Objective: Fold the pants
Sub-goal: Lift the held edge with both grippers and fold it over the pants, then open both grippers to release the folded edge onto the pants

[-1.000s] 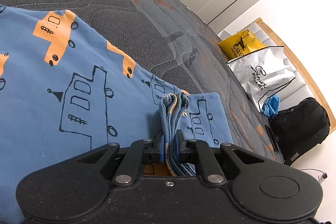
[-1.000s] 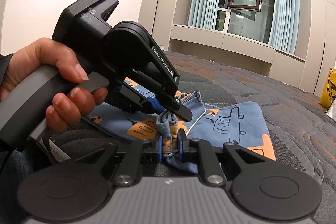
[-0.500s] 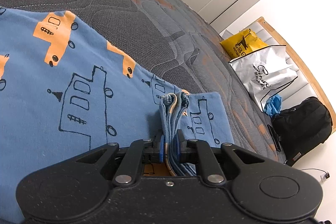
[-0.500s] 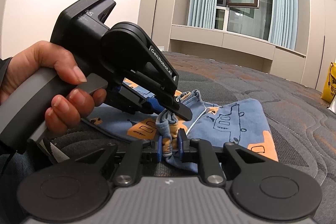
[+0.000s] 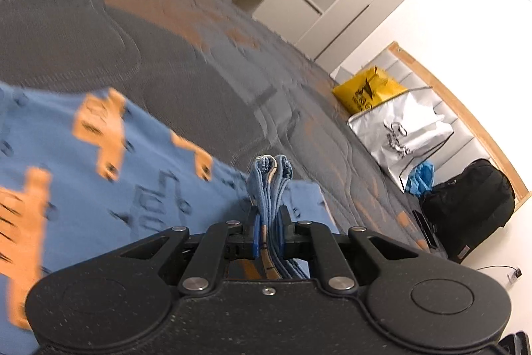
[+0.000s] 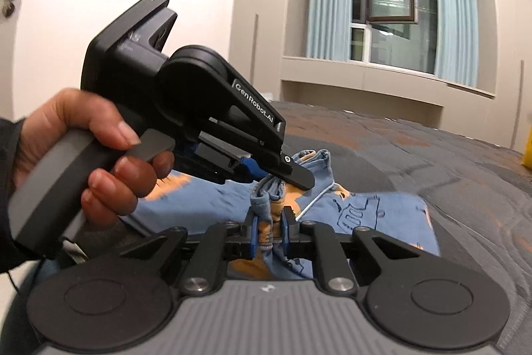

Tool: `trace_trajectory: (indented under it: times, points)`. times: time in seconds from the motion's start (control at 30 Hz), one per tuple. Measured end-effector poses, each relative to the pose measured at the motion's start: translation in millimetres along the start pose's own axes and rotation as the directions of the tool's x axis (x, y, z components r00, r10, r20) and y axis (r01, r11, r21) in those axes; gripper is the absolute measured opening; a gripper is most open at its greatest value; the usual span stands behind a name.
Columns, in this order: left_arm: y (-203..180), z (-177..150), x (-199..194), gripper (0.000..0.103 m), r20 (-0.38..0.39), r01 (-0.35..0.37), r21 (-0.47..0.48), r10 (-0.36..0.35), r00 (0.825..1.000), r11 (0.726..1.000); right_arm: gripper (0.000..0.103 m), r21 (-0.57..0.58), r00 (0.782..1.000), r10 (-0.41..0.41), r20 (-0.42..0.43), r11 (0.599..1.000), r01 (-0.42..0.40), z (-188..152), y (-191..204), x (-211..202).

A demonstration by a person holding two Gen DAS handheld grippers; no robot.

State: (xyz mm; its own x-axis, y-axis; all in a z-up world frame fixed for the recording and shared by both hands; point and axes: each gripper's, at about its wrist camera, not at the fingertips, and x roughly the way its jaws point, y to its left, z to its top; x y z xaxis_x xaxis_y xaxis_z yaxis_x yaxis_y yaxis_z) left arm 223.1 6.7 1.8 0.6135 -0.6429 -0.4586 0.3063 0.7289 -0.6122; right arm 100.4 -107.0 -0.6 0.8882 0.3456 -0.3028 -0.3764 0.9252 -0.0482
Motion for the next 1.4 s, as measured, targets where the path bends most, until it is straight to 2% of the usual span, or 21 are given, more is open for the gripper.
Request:
trace_trajectory:
  times: [0.17,0.37,0.57,0.7,0.77,0.87,0.9,0.93,0.97,1.0,1.03,1.1,1.17,1.27,1.33,1.4]
  points:
    - [25,11,-31,0.01,0.043,-0.035,-0.03,0.036,0.998,0.999,0.016,-0.017,0.996,0.091,0.009,0.996,-0.091,13,22,17]
    - [67,11,-52,0.01,0.059,-0.095,-0.106,0.102,0.993,0.99,0.016,-0.009,0.984,0.174,-0.044,0.985,-0.174,15,45,48]
    - [94,4,-52,0.012,0.043,-0.104,-0.162,0.112,0.993,0.981,0.017,-0.022,0.974,0.196,-0.114,0.98,-0.2,7,54,67]
    - [96,2,-53,0.014,0.057,-0.084,-0.175,0.096,0.994,0.981,0.022,-0.023,0.972,0.202,-0.117,0.978,-0.206,4,53,68]
    - [94,1,-55,0.017,0.064,-0.088,-0.171,0.1,0.993,0.981,0.028,-0.027,0.971,0.212,-0.112,0.976,-0.216,6,55,70]
    - [91,2,-64,0.043,0.09,-0.1,-0.167,0.117,0.989,0.981,0.047,-0.02,0.969,0.226,-0.097,0.973,-0.229,3,52,66]
    - [88,3,-68,0.057,0.108,-0.113,-0.162,0.131,0.986,0.98,0.055,-0.018,0.97,0.226,-0.089,0.973,-0.229,1,49,63]
    - [85,4,-72,0.07,0.128,-0.132,-0.152,0.152,0.98,0.98,0.059,-0.019,0.972,0.22,-0.08,0.975,-0.222,2,45,60]
    - [82,5,-75,0.076,0.147,-0.154,-0.141,0.174,0.974,0.978,0.069,-0.023,0.976,0.207,-0.069,0.978,-0.209,0,42,55]
    - [78,7,-78,0.088,0.17,-0.191,-0.124,0.211,0.963,0.974,0.079,-0.03,0.981,0.188,-0.055,0.981,-0.19,0,37,50]
    - [74,8,-78,0.097,0.185,-0.219,-0.11,0.237,0.954,0.969,0.084,-0.036,0.986,0.164,-0.039,0.986,-0.165,-1,31,45]
    - [64,10,-75,0.1,0.209,-0.293,-0.061,0.3,0.931,0.954,0.101,-0.051,0.997,0.082,-0.007,0.995,-0.082,0,15,38]
    - [54,11,-67,0.1,0.215,-0.353,-0.008,0.346,0.913,0.936,0.103,-0.076,0.999,-0.034,0.016,0.996,0.035,4,-3,36]
    - [40,10,-50,0.101,0.215,-0.424,0.097,0.397,0.892,0.901,0.103,-0.112,0.983,-0.186,0.011,0.976,0.186,10,-32,43]
    - [36,9,-40,0.101,0.22,-0.486,0.156,0.449,0.866,0.86,0.103,-0.168,0.971,-0.236,-0.033,0.959,0.227,15,-48,61]
    - [35,9,-31,0.101,0.221,-0.55,0.194,0.51,0.831,0.812,0.103,-0.234,0.961,-0.258,-0.101,0.945,0.229,20,-59,86]
